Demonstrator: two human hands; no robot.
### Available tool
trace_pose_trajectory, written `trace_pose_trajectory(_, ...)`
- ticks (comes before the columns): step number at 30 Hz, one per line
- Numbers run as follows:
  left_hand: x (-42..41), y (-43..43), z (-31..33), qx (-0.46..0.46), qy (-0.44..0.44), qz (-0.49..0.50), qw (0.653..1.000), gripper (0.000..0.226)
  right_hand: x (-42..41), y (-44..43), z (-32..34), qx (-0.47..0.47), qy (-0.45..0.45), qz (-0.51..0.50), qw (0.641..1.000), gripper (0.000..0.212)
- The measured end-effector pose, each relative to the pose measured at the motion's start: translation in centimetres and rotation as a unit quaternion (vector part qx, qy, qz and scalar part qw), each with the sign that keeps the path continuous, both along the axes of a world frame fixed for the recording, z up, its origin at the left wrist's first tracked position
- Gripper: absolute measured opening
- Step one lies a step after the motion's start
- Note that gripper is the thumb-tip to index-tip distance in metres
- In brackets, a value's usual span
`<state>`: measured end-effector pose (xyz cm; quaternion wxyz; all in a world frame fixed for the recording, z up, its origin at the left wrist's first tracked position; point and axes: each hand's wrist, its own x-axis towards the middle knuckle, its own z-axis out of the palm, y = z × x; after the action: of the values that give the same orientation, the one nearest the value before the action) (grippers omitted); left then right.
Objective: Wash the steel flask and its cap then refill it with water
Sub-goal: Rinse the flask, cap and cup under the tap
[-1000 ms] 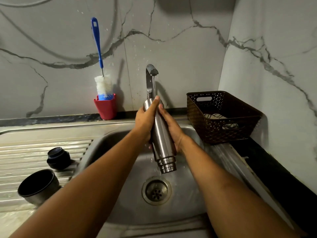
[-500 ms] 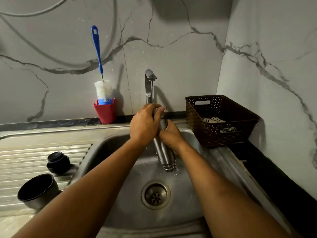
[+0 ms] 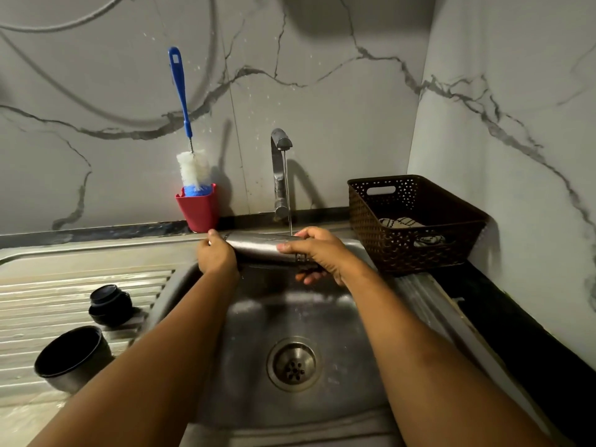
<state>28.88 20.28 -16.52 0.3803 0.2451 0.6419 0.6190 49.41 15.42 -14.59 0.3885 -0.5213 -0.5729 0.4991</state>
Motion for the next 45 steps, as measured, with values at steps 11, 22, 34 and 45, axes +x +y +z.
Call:
trace_pose_trajectory(11,0.7,-3.2,-2.5,-0.039,0.43,-0.156,0.888,0.066,-0.5,1.0,0.3,0.097,0.228,-0.186,0.951,0.05)
trace_pose_trajectory(22,4.3,-4.8,0.1,0.129,0.518,-0.201,0.821,0.068,-3.2,1.1,-0.1,0.055,0.265,-0.172,0.947,0.051)
trace_pose_trajectory(34,9.1,-3.8,1.4,0.134,0.187,-0.2,0.952,0.038,-5.5,-0.4,-1.5,0.044,0.289,-0.156,0.943,0.052)
trace_pose_trajectory(45,5.7,-1.0,8.1,0.041,-0.054,-0.412,0.909,0.043,-1.9,-0.8,0.1,-0.09,0.269,0.108,0.953,0.081)
